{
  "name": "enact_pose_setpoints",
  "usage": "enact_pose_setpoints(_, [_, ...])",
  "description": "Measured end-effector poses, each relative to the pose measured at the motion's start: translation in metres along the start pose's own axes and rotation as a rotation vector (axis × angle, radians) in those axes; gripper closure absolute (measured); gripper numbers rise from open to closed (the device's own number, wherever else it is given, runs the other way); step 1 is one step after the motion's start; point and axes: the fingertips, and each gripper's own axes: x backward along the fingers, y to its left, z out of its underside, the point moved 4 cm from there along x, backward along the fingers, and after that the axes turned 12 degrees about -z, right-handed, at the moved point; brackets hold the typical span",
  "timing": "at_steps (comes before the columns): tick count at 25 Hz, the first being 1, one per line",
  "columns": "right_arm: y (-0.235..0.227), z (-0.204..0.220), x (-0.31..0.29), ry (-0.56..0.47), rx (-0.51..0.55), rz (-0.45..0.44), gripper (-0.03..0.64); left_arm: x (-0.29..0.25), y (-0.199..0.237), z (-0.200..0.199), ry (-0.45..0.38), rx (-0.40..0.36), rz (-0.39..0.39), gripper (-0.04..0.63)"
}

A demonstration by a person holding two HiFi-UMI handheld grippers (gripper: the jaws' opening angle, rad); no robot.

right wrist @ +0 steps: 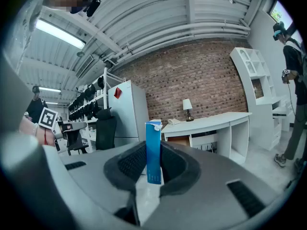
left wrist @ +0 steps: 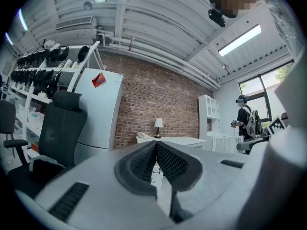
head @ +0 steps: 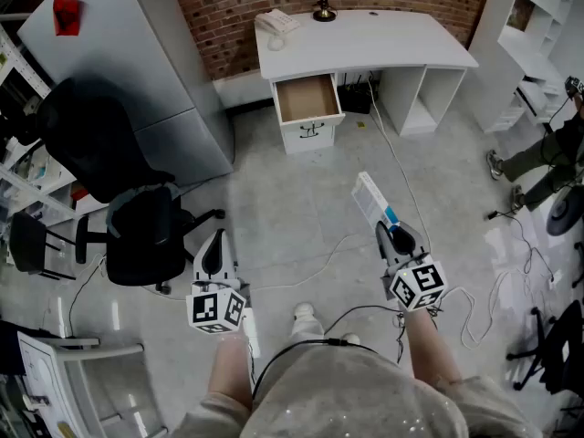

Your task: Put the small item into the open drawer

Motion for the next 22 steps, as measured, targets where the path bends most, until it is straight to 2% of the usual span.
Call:
enact_pose_setpoints(15, [0.000,0.009,-0.052,-0.003,-0.014,0.062,0.545,-0.051,0.037,0.010,0.019,0.012,0.055,0.591])
enact_pose_setpoints(22, [0.000,0.012,-0.074,-0.045,-0.041,0.114,0.545,-0.078,0.058,0.013,0.024,0.005,0.102,0.589])
